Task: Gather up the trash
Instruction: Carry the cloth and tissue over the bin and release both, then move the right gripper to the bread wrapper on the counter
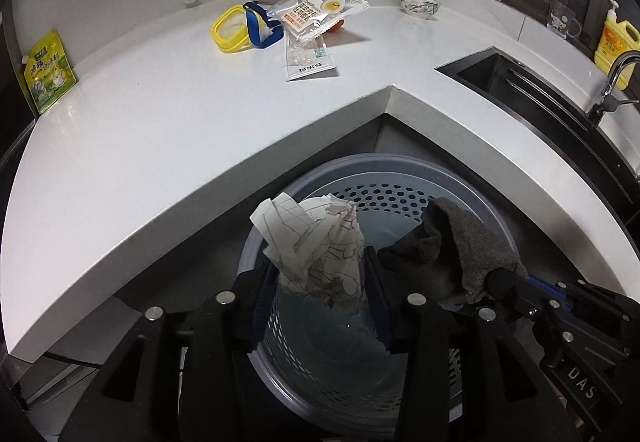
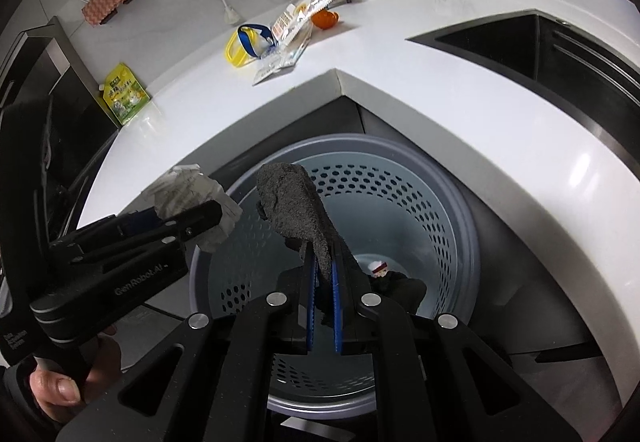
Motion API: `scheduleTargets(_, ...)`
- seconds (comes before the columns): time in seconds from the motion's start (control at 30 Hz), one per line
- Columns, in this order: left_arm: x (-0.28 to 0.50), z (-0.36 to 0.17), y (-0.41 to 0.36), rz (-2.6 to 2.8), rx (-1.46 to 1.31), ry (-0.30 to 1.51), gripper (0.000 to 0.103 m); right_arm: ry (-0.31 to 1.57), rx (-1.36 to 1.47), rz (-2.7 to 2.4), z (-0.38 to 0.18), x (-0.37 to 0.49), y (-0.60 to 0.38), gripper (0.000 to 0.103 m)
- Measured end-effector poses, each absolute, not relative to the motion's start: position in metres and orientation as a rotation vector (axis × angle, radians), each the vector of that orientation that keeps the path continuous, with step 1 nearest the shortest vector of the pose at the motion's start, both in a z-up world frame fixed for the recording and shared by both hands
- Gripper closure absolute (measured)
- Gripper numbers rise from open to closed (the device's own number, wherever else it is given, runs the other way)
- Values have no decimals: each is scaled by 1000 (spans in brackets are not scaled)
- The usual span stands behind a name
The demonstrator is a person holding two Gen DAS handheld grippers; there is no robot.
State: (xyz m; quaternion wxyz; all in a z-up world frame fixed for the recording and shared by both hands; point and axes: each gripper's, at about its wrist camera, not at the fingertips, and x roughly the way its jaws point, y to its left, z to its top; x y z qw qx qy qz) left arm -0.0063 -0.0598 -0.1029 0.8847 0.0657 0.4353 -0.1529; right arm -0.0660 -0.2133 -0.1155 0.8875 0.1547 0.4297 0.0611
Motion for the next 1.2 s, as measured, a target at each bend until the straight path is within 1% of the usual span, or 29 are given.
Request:
scheduleTargets(0.03,-6,-103,-60,-315,136,903,51,895,320,126,-116,-66,-213,96)
scheduleTargets(0.07,-6,-102,-60,-314,135,900,50,898,319,124,-117,-65,-214,96)
scheduleTargets(0.13,-6,-101,-59,-311,133,894,42,898,317,119,-117,-66,-214,96)
scheduleTargets(0.17,-6,-100,-59,-309,132,891,39,890,319,115,-116,-66,-216,94)
scheduleTargets(0.2,-6,-99,-58,-307,131,888,35,884,320,111,-114,-66,-217,83)
scheduleTargets(0.23,-6,-99,-58,-306,128,887,32,874,320,106,-113,-67,-217,77)
scheduleTargets(0.27,-6,-99,-57,-305,125,887,32,865,317,102,-111,-68,-218,71)
scheduleTargets(0.6,-5,-99,-55,-300,113,889,27,866,311,104,-111,-70,-218,71)
scheduleTargets(0.87,-6,-97,-54,-297,105,875,20,864,328,98,-111,-72,-220,71)
scheduleTargets(0.93,-6,-94,-51,-296,95,867,15,860,333,97,-111,-71,-221,70)
scheduleTargets(1.0,-5,-91,-49,-292,86,859,13,853,334,93,-109,-71,-222,67)
scheduleTargets(1.2,1,-80,-41,-261,78,829,10,827,332,91,-100,-66,-225,60)
